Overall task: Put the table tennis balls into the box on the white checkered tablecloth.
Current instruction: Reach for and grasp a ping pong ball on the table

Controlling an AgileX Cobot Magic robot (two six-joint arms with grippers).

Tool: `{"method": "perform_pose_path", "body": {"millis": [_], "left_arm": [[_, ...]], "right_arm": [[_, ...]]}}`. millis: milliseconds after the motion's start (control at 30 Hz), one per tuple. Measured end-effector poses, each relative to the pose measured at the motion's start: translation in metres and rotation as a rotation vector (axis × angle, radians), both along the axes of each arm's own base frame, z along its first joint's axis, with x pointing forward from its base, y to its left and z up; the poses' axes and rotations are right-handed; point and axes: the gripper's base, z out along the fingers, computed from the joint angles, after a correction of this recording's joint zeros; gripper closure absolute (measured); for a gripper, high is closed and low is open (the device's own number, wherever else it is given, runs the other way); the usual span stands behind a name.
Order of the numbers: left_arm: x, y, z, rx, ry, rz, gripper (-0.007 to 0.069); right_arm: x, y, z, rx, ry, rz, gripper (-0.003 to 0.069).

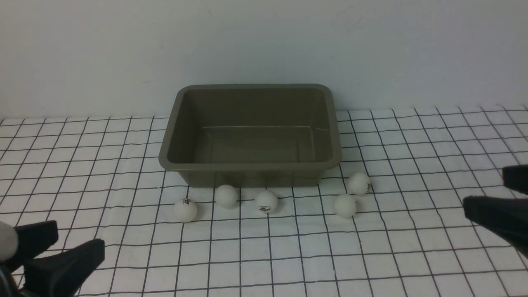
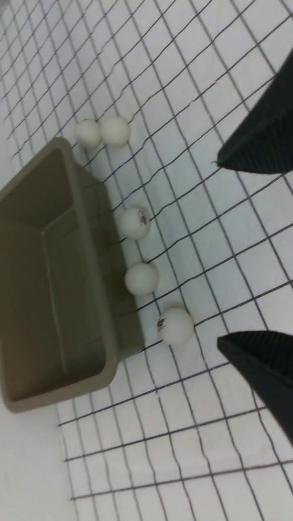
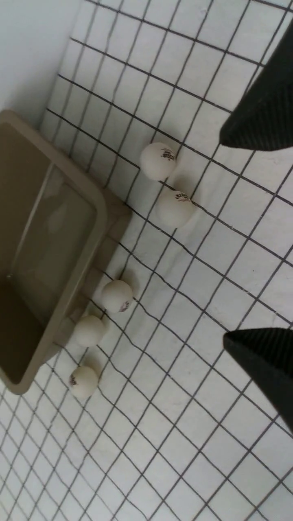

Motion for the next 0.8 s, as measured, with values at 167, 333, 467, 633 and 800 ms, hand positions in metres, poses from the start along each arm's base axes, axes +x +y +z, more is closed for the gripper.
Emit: {"method": "perform_pose_path", "body": {"millis": [167,333,467,633,800], "left_arm": [[0.011,-0.003,-0.001,-0.04,0.053,-0.048,0.0157],[0.014,-0.003,-0.002,-0.019,0.052,-0.064,0.0157],[0.014,-0.003,-0.003,-0.007,0.046,-0.071,0.0157],[0.014,-0.003,-0.003,0.001,0.041,-0.077,0.0157],[0.014,-0.003,-0.003,0.002,0.041,-0.078,0.0157]], "right_arm": [[0.05,0.006,-0.008,-0.075,0.129,0.071,0.0134],[0.089,0.014,-0.019,-0.126,0.185,0.074,0.0134],[0.117,0.018,-0.028,-0.144,0.222,0.063,0.0134],[0.174,0.024,-0.06,-0.143,0.35,0.029,0.0134],[0.225,0.037,-0.092,-0.139,0.438,0.013,0.0134]]}}
